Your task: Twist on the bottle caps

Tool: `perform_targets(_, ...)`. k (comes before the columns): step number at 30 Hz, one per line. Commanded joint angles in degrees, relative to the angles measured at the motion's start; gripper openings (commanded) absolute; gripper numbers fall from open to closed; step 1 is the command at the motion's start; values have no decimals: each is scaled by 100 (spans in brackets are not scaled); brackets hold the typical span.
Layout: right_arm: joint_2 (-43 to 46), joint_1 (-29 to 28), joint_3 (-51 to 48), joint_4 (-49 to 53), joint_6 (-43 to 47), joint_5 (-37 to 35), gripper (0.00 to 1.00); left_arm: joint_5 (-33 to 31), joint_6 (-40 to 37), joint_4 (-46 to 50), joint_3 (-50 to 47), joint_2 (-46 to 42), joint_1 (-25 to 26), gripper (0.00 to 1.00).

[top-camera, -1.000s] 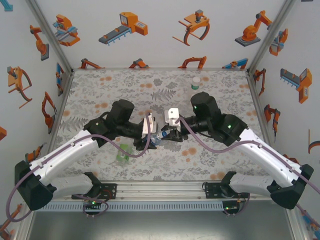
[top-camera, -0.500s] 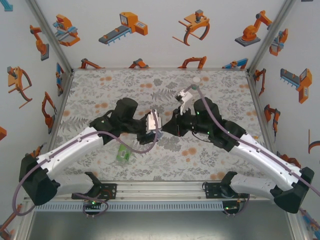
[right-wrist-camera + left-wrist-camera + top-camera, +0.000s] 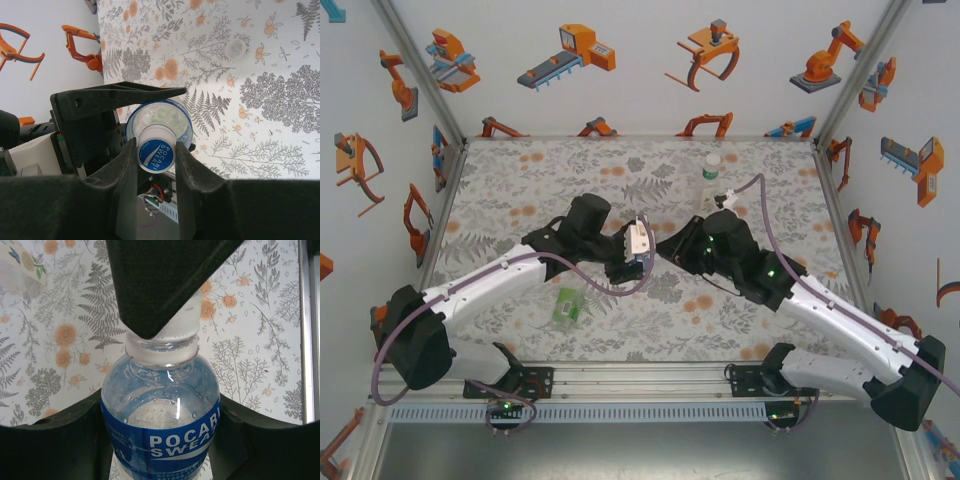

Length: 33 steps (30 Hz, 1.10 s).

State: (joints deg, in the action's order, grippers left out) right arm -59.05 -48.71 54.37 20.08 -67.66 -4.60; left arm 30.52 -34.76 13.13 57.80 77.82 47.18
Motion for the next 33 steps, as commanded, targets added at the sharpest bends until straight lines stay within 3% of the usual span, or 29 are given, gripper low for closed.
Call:
perform_targets(1,-67,-28,335,225,744,-93,38,366,57,-525,363,-162,44,0)
perform_targets(5,112,-23,691,158,2438,160,53,379,33,-407,273,-290,37,0)
perform_targets(13,290,-25,1169,339,6625,2129,54,797,-196,320,355,-535,37,0)
perform_targets(20,188,-20,1374,1033,9416,3847,54,1340,-207,831,390,-753,46,0)
perform_targets(25,30,-24,1404,1191,10057,4216,51,1447,-175,1046,385,-903,47,0)
perform_targets(33,-107,-26,1305,770,10012,4301,43,1456,-136,1211,382,-957,47,0)
